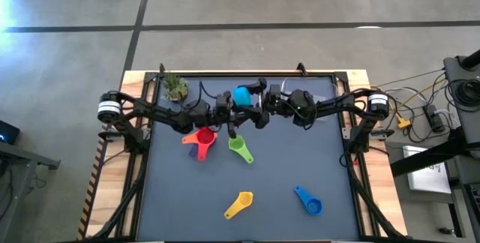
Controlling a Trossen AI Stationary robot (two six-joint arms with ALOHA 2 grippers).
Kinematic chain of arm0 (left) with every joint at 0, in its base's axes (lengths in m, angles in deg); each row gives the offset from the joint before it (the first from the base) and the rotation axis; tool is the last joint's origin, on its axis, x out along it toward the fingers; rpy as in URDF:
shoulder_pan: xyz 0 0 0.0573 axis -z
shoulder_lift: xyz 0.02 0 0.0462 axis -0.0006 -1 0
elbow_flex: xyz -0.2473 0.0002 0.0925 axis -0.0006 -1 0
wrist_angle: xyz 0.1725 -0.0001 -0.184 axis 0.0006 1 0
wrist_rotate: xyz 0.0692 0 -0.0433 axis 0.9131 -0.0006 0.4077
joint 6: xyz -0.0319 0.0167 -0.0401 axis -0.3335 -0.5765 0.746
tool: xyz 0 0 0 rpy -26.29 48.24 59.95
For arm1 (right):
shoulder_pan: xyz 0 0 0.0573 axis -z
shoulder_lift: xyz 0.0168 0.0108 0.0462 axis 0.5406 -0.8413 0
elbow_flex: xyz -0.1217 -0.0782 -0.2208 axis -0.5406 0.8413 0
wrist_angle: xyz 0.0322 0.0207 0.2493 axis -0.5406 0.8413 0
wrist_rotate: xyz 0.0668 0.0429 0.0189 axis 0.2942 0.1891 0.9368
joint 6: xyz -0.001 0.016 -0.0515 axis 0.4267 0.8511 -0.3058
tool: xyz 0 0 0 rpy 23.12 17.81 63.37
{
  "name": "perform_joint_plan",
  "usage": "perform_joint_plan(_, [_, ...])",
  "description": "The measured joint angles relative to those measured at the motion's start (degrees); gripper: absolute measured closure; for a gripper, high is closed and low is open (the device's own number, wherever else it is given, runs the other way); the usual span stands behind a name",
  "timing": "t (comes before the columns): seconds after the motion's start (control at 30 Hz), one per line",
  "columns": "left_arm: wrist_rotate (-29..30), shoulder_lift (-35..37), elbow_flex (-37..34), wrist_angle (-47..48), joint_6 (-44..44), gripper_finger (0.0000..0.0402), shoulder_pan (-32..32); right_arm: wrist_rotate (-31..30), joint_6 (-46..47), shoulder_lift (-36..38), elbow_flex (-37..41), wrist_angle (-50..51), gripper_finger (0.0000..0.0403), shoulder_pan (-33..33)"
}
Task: Nest measuring cups in basket
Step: Stack the light blue measuring cup on top of the red measuring cup
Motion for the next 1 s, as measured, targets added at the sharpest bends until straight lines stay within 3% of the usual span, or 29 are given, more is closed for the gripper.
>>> perform_joint_plan(0.3, [-0.45,3.61,-4.43,0.14,1.34,0.0282,0.0,1.13,-1.4,0.84,0.06,0.73,0.0007,0.0])
perform_joint_plan(0.47, [-0.45,11.31,-8.99,8.25,1.23,0.0282,-0.09,1.38,-4.47,4.67,0.31,8.24,0.0006,0.0])
perform_joint_plan(0.57, [-0.15,18.72,-9.53,23.67,1.08,0.0282,-0.35,1.37,-6.67,8.09,0.33,14.51,0.0005,0.0])
perform_joint_plan(0.73, [4.63,29.28,-4.13,61.49,1.62,0.0282,0.62,1.37,-10.4,15.27,0.35,28.41,0.0005,0.0])
perform_joint_plan(0.9, [7.19,33.49,1.57,90.8,5.66,0.0282,2.7,1.31,-12.11,20.4,0.48,45.28,0.0005,-0.43])
perform_joint_plan(1.0, [7.36,34.17,3.19,101.83,10.52,0.0282,4.09,1.07,-12.13,21.79,1.15,49.42,0.0005,-1.51])
